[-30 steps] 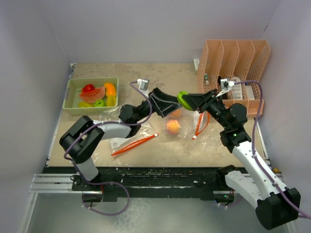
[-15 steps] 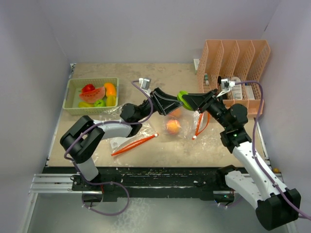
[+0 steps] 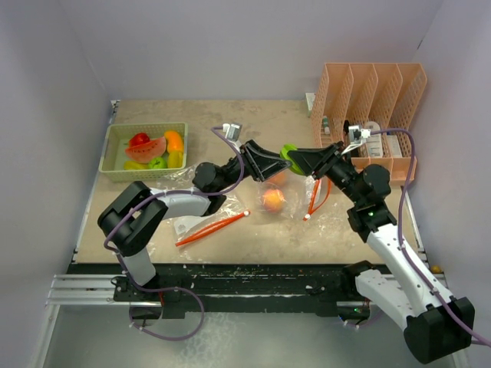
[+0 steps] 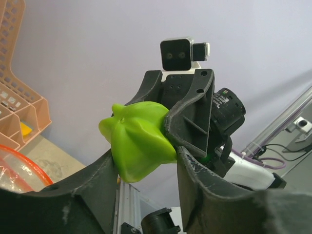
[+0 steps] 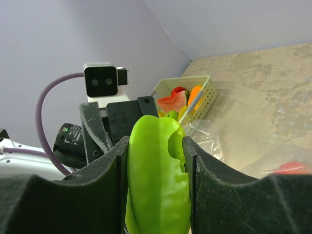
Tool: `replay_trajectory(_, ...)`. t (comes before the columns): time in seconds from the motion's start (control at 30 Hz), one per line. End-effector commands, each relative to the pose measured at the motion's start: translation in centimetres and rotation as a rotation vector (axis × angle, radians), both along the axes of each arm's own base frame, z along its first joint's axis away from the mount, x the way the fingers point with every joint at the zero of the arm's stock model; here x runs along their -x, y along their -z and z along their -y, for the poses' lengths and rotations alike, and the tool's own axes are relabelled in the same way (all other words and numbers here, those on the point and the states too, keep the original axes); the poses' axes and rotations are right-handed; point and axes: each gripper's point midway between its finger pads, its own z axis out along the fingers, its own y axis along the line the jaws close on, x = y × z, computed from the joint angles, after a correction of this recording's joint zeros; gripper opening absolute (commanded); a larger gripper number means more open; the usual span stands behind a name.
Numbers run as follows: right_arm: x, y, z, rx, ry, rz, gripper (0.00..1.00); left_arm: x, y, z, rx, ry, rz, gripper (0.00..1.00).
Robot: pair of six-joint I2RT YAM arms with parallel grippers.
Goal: Open the zip-top bag and remove the fake food
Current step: Pick up the fake fruit from the zipper food storage bag.
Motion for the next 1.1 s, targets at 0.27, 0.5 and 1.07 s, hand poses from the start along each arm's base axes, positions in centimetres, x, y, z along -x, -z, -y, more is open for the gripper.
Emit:
replay_trajectory(0.27, 0.2, -0.6, 0.1, 0.051, 0.009, 0.034, 0.40, 1.1, -2.8, -0.3, 0.076, 0.024, 0.066, 0.33)
replay_trajectory(0.5, -0.2, -0.1, 1.1, 0.095, 0.075, -0.018, 0.57, 1.2, -2.7, -0.5, 0.075, 0.020, 0.063, 0.33)
replay_trajectory(1.07, -0.4, -0.9, 4.5, 0.134, 0.266, -0.034, 0.66, 0.2, -1.6, -1.8, 0.048, -0.016, 0.025, 0.33)
